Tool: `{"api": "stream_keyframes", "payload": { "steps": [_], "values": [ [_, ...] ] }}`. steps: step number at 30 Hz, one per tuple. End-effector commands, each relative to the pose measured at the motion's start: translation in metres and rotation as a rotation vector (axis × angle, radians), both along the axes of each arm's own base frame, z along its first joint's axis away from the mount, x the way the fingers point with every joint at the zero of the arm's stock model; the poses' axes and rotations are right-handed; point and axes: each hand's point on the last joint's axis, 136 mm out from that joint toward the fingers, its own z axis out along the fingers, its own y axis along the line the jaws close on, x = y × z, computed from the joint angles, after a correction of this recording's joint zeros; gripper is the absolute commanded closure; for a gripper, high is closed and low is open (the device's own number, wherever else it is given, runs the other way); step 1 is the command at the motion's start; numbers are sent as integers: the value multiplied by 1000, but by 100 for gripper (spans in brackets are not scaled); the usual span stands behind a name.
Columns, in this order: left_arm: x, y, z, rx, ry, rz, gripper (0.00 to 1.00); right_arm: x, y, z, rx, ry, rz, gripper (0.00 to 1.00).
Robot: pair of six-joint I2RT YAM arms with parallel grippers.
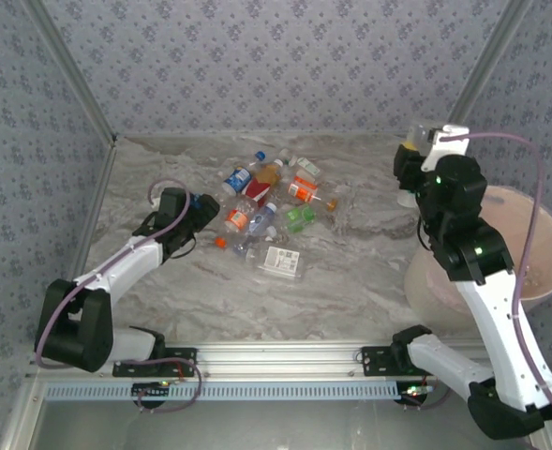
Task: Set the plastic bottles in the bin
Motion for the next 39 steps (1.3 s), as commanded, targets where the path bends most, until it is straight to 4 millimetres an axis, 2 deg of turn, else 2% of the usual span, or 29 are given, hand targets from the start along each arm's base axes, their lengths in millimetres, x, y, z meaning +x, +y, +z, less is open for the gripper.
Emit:
{"api": "stream_keyframes", "payload": {
  "steps": [1, 9, 12, 15, 20, 23, 25, 36, 39],
  "values": [
    [7, -9, 7, -23, -22, -11, 2, -28, -38, 4, -81, 29, -164, 49],
    [17, -25, 10, -35, -20, -52, 2, -69, -99, -7, -211, 150, -485, 51],
    [20, -30, 15, -36, -25, -68, 2, -88, -124, -14, -192, 189, -601, 52],
    [21, -31, 18, -27, -25, -79, 2, -98, -137, -27, -153, 216, -651, 52],
    [20, -32, 20, -21, -21, -90, 2, -97, -154, -62, -129, 269, -720, 50],
    [19, -36, 19, -29, -16, -112, 2, -94, -163, -74, -125, 264, -755, 49],
    [18, -36, 18, -29, -9, -117, 2, -91, -167, -89, -122, 275, -767, 49],
    [12, -35, 15, -28, 3, -120, 2, -68, -174, -142, -39, 204, -769, 42],
    [10, -34, 14, -19, 10, -124, 2, -64, -172, -151, -12, 218, -754, 34]
  ]
}}
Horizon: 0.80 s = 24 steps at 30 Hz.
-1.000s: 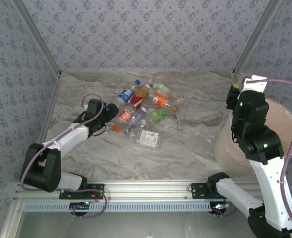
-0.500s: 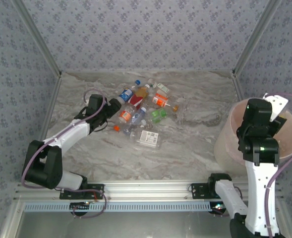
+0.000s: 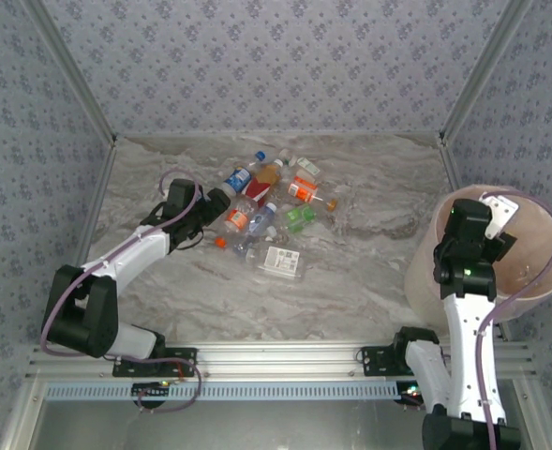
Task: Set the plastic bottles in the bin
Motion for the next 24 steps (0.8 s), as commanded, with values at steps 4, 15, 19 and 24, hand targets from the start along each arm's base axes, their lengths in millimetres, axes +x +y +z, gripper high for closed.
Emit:
{"api": "stream_keyframes", "payload": {
  "steps": [4, 15, 19, 24],
  "values": [
    [-6, -1, 4, 28, -1, -31, 2, 11, 5, 5, 55, -99, 32, 24],
    [-4, 3, 10, 65, -14, -38, 2, 4, 9, 15, 87, -144, 33, 14],
    [-3, 7, 15, 109, -22, -49, 2, -2, 20, 40, 128, -239, 85, 14],
    [2, 10, 22, 159, -23, -78, 2, 7, 57, 73, 251, -415, 301, 13]
  ]
}}
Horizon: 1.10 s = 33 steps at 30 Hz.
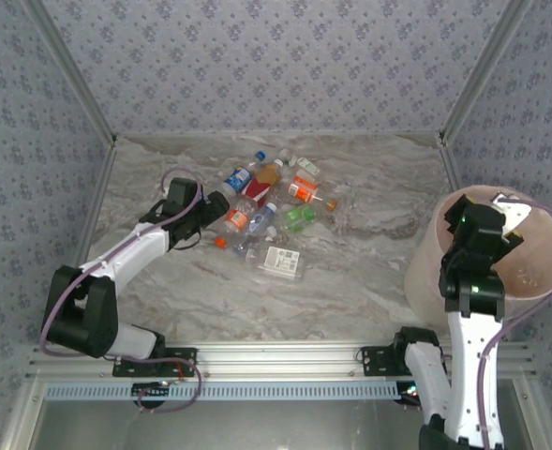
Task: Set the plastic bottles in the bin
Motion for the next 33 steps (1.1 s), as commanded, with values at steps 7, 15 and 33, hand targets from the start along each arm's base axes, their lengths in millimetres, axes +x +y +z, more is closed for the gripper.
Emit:
{"api": "stream_keyframes", "payload": {
  "steps": [7, 15, 33],
  "values": [
    [6, 23, 20, 49, -11, 15, 2, 40, 117, 69, 201, -306, 698, 11],
    [2, 35, 16, 74, 38, 50, 2, 64, 169, 60, 226, -287, 928, 7],
    [35, 30, -26, -77, 204, 324, 3, 99, 280, -3, 16, 22, 1093, 0]
  ]
}}
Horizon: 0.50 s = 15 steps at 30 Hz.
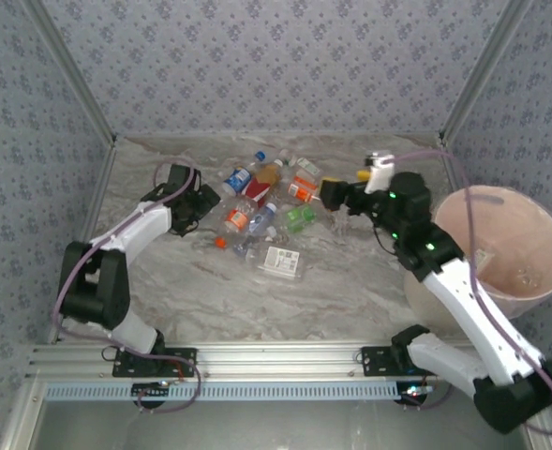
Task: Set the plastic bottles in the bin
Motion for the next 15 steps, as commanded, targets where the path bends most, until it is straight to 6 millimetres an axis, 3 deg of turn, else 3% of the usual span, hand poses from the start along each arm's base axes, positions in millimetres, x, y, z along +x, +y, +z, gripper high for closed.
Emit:
{"api": "stream_keyframes", "payload": {
  "steps": [1, 4, 10, 15],
  "values": [
    [16, -6, 4, -68, -1, 91, 3, 7, -6, -2, -125, -31, -77, 0],
    [22, -19, -1, -90, -10, 48, 3, 6, 2, -6, -145, -26, -54, 0],
    [21, -36, -21, -114, 17, 0, 7, 9, -3, -9, -165, -31, -90, 0],
    [16, -40, -40, -74, 61, 34, 8, 11, -8, -9, -166, -32, -122, 0]
  ]
}}
